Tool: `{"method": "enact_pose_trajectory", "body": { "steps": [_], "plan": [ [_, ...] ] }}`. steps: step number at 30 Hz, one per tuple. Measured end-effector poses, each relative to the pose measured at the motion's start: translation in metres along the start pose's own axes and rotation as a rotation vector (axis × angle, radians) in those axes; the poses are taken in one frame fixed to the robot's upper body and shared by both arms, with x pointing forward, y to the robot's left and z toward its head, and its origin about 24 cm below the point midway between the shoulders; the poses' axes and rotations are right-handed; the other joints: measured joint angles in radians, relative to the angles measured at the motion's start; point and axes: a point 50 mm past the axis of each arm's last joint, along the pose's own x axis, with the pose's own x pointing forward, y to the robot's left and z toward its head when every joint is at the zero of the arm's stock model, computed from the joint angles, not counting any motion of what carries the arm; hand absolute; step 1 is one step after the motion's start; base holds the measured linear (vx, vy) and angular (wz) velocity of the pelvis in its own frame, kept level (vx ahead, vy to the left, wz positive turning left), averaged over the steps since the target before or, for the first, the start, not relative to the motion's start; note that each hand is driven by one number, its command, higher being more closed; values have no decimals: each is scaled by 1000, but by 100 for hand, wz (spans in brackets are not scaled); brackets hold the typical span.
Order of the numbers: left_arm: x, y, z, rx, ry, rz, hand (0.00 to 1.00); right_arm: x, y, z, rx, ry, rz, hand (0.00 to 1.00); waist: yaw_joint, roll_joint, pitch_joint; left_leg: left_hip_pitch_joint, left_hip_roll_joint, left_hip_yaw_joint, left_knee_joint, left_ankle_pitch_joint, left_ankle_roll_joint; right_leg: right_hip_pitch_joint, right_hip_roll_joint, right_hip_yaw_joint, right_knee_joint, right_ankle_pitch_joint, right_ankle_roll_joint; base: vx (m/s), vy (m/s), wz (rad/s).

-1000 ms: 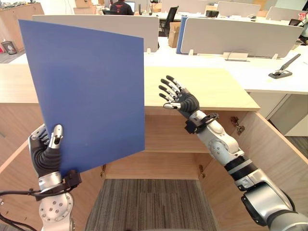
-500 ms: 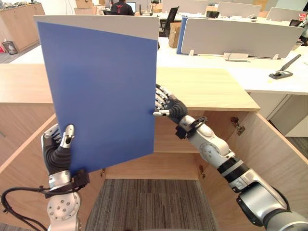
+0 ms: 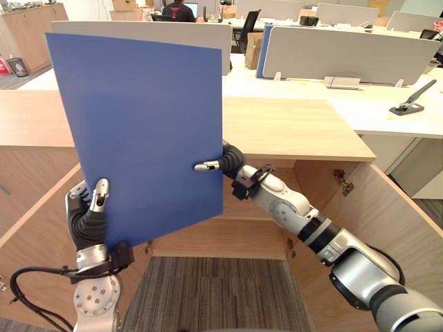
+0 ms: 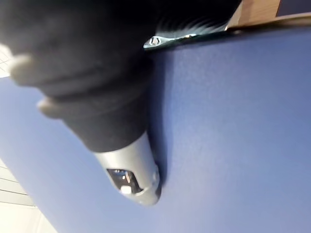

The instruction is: Walk over to the cabinet, pick up the folder, carry it to the office cabinet, place the folder inside the office cabinet, then close the office cabinet door

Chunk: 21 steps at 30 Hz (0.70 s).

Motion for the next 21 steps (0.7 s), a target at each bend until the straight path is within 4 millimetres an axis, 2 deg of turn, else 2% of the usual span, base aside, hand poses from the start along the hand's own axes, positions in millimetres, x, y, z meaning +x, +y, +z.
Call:
{"method": "enact_pose_trajectory", "body": {
  "steps": [5, 6, 12, 14, 16, 19, 21],
  "plan": [
    [0, 3, 0, 7, -1, 13, 100, 4, 5, 6, -11, 10, 50, 100, 3, 0, -12, -6, 4, -2, 0, 1, -3, -3, 5, -1, -4, 2, -3, 0, 0, 0],
    [0, 3, 0, 10, 0, 15, 0, 6, 6, 8, -30, 15, 60, 100, 3, 0, -12, -6, 5, -2, 0, 1, -3, -3, 6, 0, -4, 2, -3, 0, 0, 0],
    [-5, 0, -7, -18, 46, -54, 0, 6, 7, 14, -63, 6, 76, 100, 3, 0, -13, -6, 5, -2, 0, 0, -4, -4, 6, 3, -4, 2, -3, 0, 0, 0],
    [-10, -4, -22, -127, 132, -109, 0, 4, 4, 11, -83, 33, 70, 100, 2, 3, -14, -7, 5, -2, 0, 0, -4, -4, 6, 3, -3, 2, -3, 0, 0, 0],
    [-21, -13, -50, -296, 289, -170, 0, -4, -1, 0, -94, 80, 53, 100, 0, 3, -16, -6, 5, -1, 0, 0, -4, -5, 6, 4, -2, 2, -3, 0, 0, 0],
    [-42, -23, -90, -467, 512, -228, 0, -24, -11, -32, -49, 188, -7, 100, -1, 4, -18, -9, 10, 1, 0, -2, -9, -7, 10, 7, -7, 3, -4, 0, 0, -1],
    [-57, -29, -106, -541, 618, -234, 0, -36, -16, -48, -26, 241, -46, 100, -3, 4, -18, -9, 13, 4, 0, -3, -10, -9, 14, 10, -8, 3, -4, 4, -1, -5]
  ]
}}
